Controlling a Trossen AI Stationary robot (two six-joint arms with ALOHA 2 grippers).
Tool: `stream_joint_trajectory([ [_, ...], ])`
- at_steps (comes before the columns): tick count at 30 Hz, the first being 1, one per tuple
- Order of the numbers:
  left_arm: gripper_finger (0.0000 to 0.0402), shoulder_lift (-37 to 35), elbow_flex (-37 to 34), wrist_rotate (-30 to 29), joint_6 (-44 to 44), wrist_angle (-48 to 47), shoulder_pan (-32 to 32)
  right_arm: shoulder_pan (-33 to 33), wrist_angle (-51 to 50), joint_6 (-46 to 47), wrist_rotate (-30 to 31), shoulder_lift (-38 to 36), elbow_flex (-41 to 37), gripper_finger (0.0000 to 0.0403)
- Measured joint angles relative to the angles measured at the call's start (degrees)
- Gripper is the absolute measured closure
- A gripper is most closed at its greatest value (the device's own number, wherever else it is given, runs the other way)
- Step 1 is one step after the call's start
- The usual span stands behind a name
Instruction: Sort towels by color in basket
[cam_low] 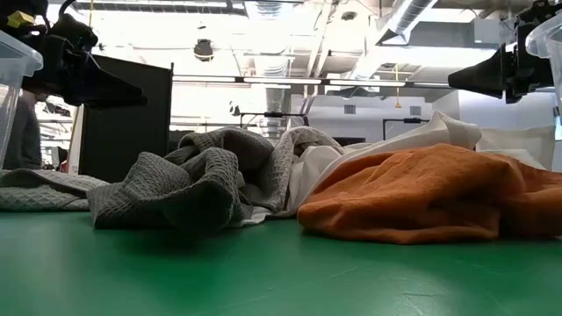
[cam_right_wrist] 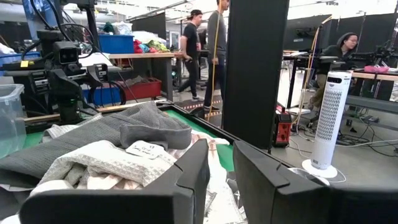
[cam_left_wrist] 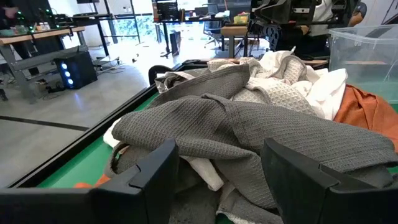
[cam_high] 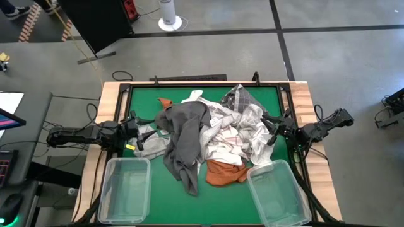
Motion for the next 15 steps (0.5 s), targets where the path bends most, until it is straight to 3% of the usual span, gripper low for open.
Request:
stream_joint_trajectory([
  [15,0.0182,0.0,0.0,0.0,-0.1,0.1,0.0,0.0,1.6,1.6,0.0,0.0,0.0,0.0296],
])
